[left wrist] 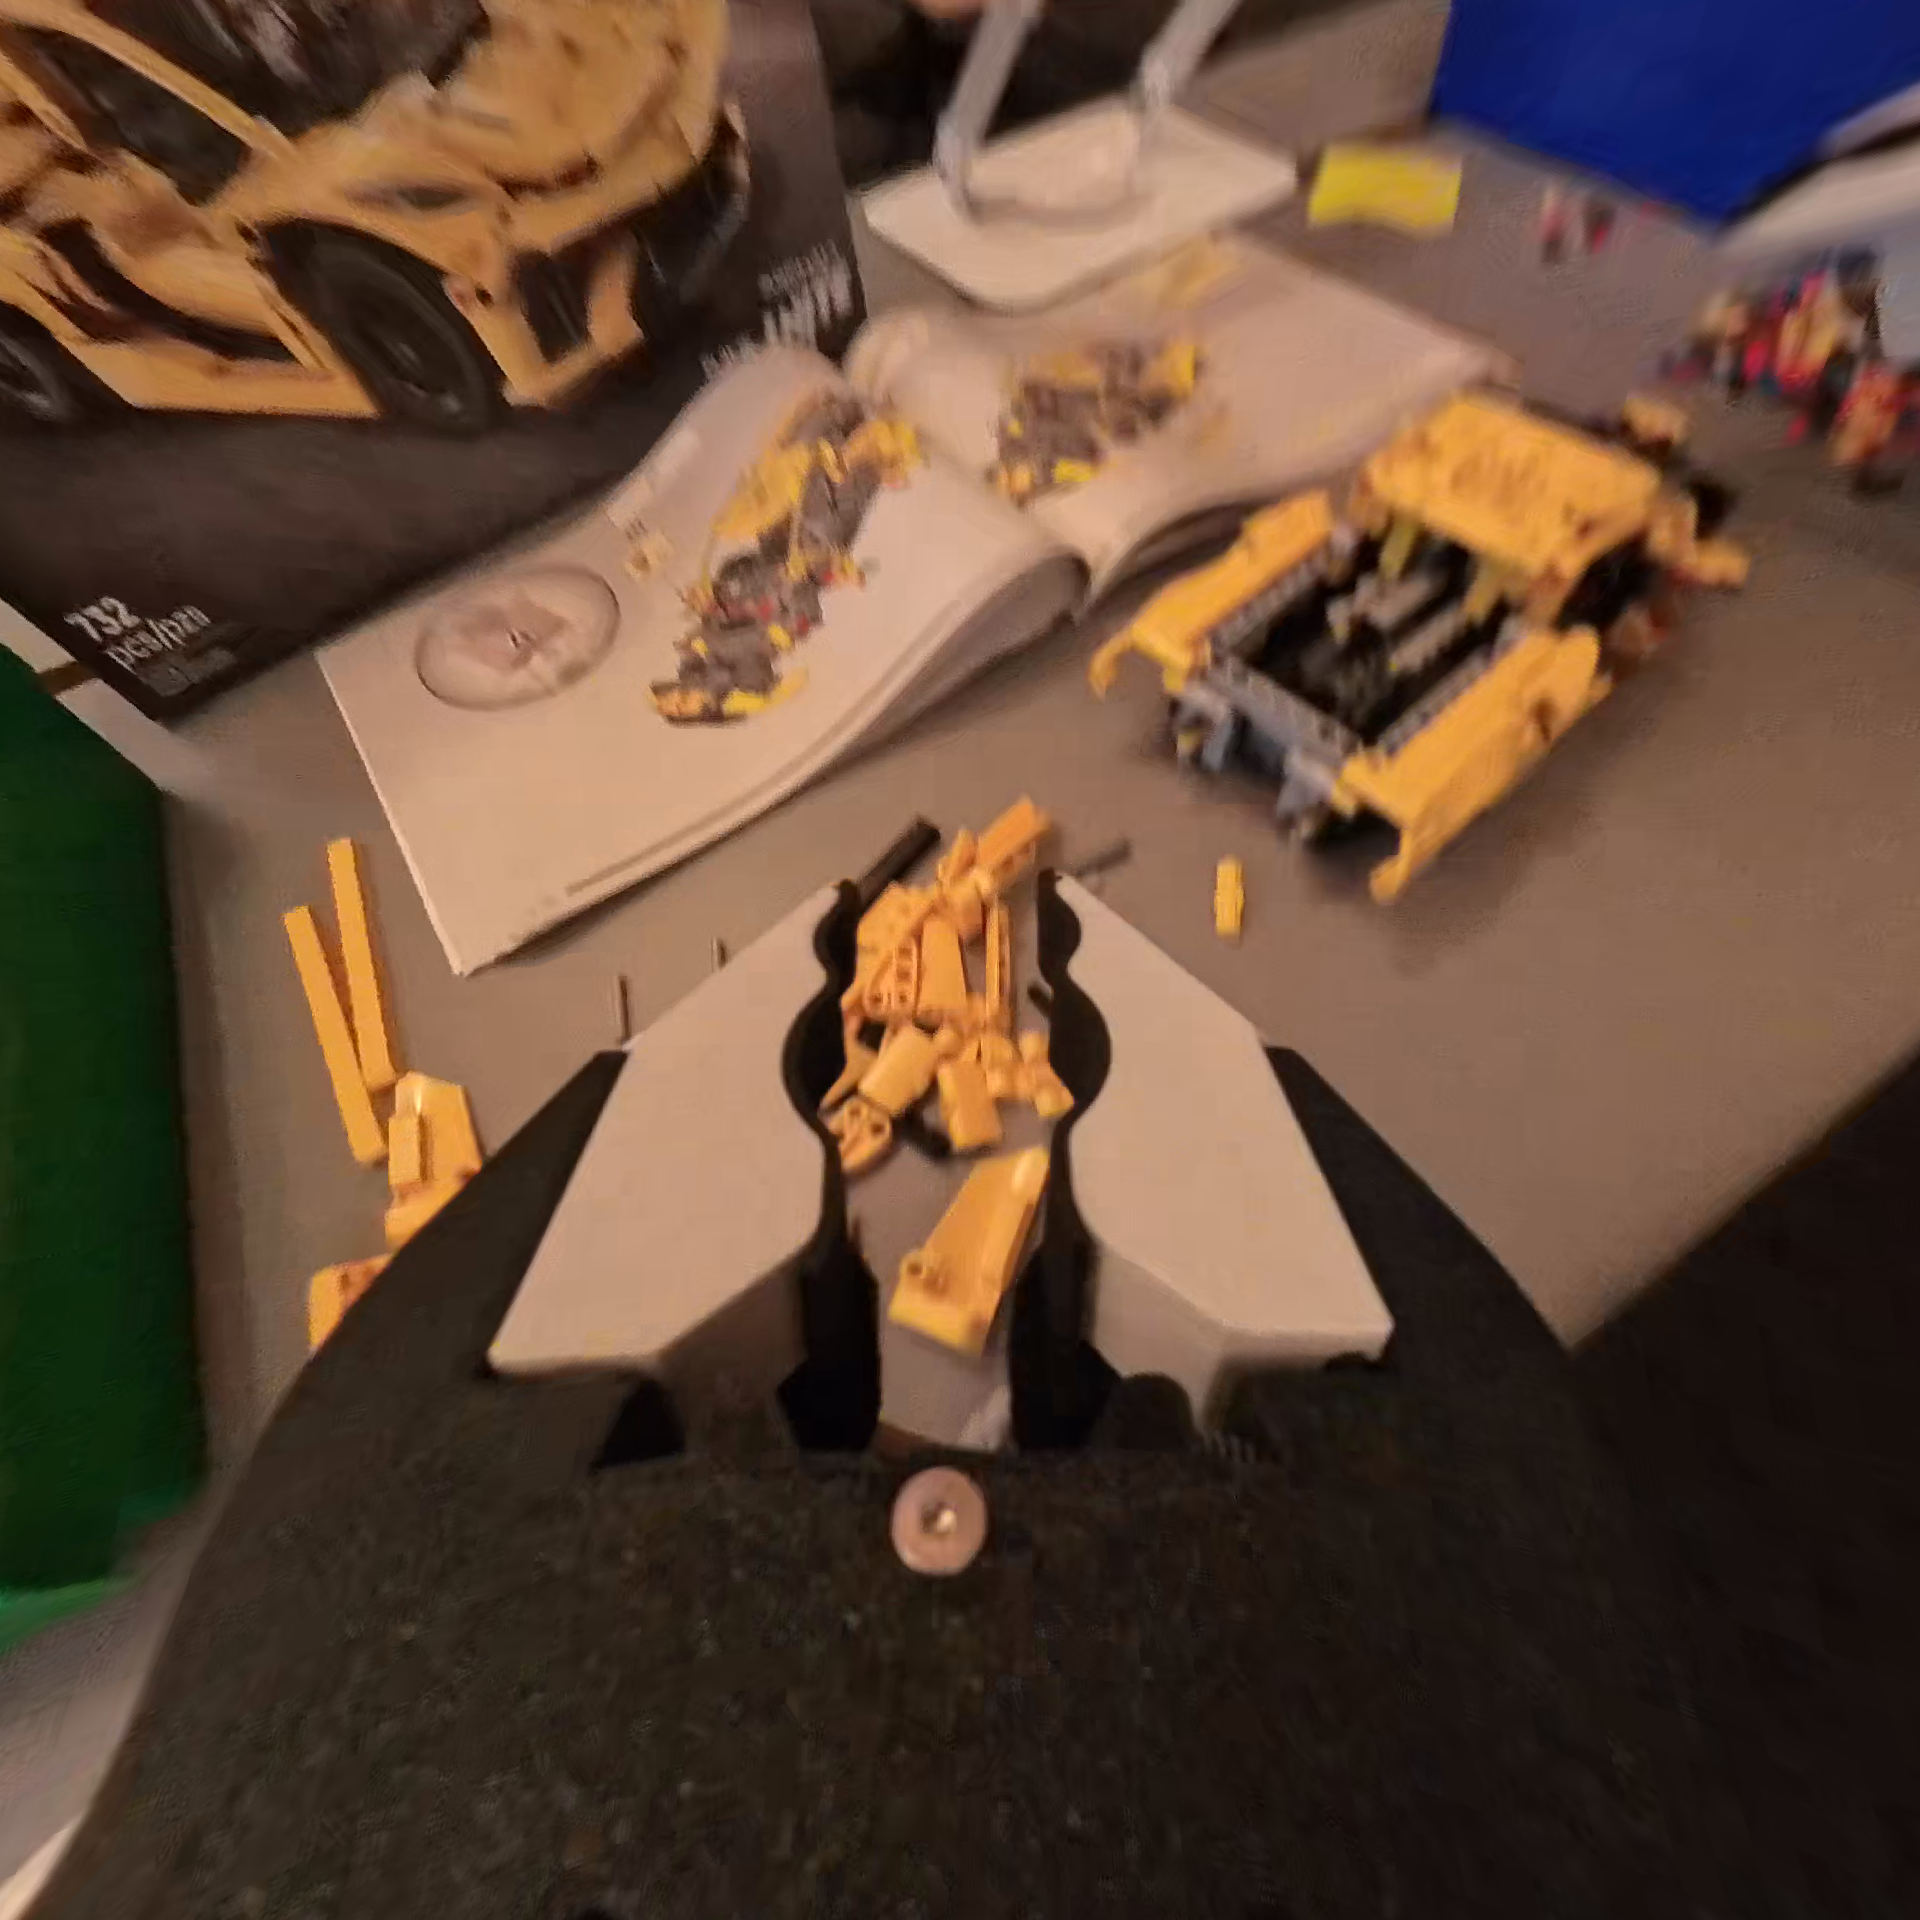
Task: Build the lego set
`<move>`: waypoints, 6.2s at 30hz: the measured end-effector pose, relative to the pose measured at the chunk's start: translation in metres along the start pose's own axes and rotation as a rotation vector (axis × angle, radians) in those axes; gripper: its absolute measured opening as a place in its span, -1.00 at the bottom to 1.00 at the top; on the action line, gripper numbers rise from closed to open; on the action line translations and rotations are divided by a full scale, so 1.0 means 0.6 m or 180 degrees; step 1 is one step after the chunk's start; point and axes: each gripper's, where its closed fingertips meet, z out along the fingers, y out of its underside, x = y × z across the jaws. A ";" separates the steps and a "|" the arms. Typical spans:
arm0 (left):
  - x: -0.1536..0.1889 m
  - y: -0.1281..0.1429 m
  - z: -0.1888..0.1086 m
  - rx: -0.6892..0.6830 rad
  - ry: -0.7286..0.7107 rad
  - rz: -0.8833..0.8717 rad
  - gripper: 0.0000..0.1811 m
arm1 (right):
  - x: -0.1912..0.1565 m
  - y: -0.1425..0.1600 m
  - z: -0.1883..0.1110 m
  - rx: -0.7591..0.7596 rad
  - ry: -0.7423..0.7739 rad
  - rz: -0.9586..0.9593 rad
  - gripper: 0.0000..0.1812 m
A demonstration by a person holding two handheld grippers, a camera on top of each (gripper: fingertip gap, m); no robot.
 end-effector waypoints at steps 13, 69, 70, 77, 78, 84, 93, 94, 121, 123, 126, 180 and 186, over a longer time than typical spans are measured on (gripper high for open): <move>-0.105 -0.183 0.210 0.0721 -0.0230 -0.1388 -0.62 | 0.148 0.115 -0.162 -0.0472 0.0455 0.0868 -0.65; -0.168 -0.069 0.273 -0.0130 -0.0969 -0.0456 -0.64 | 0.263 0.219 -0.157 -0.0994 0.1393 0.0962 -0.73; -0.168 -0.070 0.272 -0.0127 -0.0990 -0.0416 -0.64 | 0.260 0.220 -0.155 -0.0963 0.1218 0.1019 -0.75; -0.166 -0.074 0.273 -0.0124 -0.1036 -0.0293 -0.64 | 0.266 0.213 -0.177 -0.0947 0.0823 0.0695 -0.77; -0.169 -0.073 0.272 -0.0145 -0.1070 -0.0255 -0.64 | 0.270 0.217 -0.185 -0.0968 0.0817 0.0697 -0.77; -0.182 -0.073 0.265 -0.0140 -0.1168 -0.0237 -0.64 | 0.269 0.238 -0.192 -0.0888 0.0596 0.0931 -0.77; -0.181 -0.067 0.269 -0.0189 -0.1191 -0.0188 -0.64 | 0.253 0.240 -0.149 -0.1058 0.0436 0.0789 -0.78; -0.180 -0.068 0.270 -0.0191 -0.1187 -0.0182 -0.64 | 0.252 0.239 -0.149 -0.1056 0.0440 0.0767 -0.78; -0.171 -0.072 0.270 -0.0188 -0.1198 -0.0070 -0.64 | 0.253 0.242 -0.150 -0.1213 0.0625 0.0715 -0.84; -0.171 -0.071 0.271 -0.0193 -0.1191 -0.0077 -0.64 | 0.253 0.242 -0.151 -0.1266 0.0620 0.0672 -0.84; -0.172 -0.070 0.271 -0.0203 -0.1198 -0.0069 -0.64 | 0.254 0.238 -0.153 -0.1294 0.0663 0.0595 -0.85; -0.173 -0.061 0.277 -0.0303 -0.1259 0.0054 -0.64 | 0.116 0.185 -0.103 -0.1340 -0.0057 0.0278 -0.91; -0.173 -0.063 0.276 -0.0297 -0.1266 0.0068 -0.64 | 0.115 0.195 -0.093 -0.1428 -0.0089 0.0304 -0.94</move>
